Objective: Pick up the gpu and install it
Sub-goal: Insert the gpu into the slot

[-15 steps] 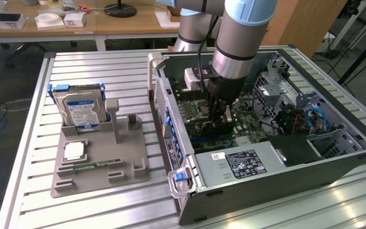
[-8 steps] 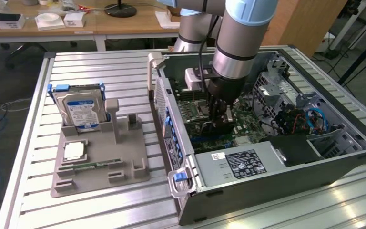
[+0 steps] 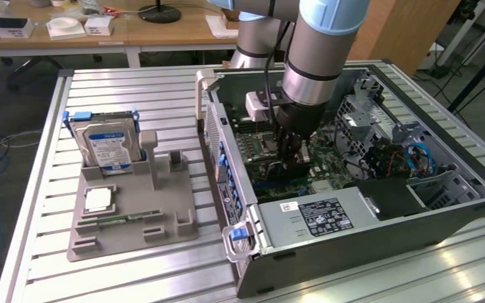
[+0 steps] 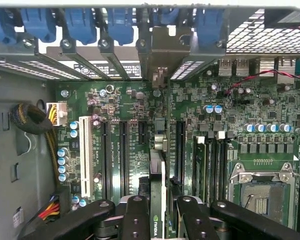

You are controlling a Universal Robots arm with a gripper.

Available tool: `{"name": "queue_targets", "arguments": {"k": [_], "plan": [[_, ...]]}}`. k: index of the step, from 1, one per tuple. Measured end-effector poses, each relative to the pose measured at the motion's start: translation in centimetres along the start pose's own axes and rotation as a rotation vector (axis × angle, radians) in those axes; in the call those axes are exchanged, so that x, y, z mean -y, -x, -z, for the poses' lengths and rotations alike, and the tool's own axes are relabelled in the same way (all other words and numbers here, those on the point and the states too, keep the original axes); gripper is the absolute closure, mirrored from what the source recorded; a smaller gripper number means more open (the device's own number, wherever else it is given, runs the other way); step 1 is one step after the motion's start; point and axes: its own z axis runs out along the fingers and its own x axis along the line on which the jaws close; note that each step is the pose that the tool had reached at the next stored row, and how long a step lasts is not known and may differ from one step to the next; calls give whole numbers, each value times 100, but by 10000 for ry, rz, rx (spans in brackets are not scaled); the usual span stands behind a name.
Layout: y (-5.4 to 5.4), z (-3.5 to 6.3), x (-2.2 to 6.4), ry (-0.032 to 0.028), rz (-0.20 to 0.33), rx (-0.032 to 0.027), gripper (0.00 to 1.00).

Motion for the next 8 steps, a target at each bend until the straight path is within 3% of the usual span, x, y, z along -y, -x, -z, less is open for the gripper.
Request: {"name": "queue_targets", "arguments": {"k": [8], "plan": [[2,-7,1,-1,57,0,74]]}}
